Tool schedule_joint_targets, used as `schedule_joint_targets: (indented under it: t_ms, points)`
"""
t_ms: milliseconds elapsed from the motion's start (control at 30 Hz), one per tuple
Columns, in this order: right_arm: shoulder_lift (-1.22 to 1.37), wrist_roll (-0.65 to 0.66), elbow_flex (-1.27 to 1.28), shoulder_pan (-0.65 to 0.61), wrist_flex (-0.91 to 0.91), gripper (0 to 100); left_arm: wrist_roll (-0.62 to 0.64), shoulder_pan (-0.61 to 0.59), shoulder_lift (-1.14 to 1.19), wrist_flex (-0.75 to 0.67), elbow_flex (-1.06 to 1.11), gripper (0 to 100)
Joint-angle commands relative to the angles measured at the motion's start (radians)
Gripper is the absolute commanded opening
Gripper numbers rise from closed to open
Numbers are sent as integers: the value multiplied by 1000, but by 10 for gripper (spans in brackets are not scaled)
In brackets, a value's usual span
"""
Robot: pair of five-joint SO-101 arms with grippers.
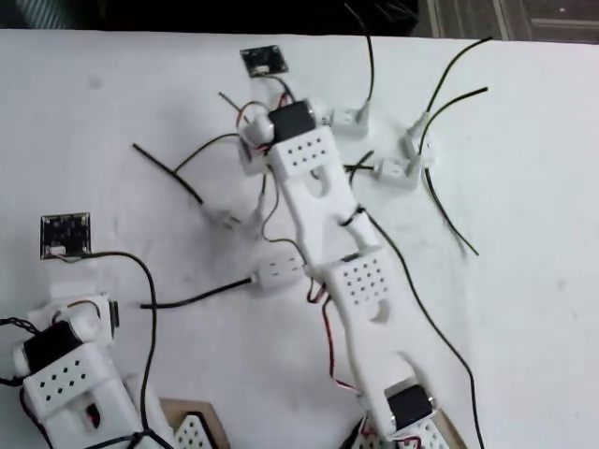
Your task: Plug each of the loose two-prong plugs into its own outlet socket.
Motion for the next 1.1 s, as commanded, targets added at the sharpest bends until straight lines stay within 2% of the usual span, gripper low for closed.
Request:
schedule_joint_targets:
  t_ms: [0,300,700,833,1067]
  points:
    - [-199,61,97,42,8,17,2,12,-13,-17,-5,142]
    - [-634,226,641,143,2,17,2,12,-13,-17,-5,142]
    - [-964,502,1049,404,2,17,2,12,-13,-17,-5,142]
    - [-944,528,1135,397,-7,17,2,13,-13,-17,-5,142]
    - [-719,522,1103,255,-68,29,2,13,-13,-17,-3,142]
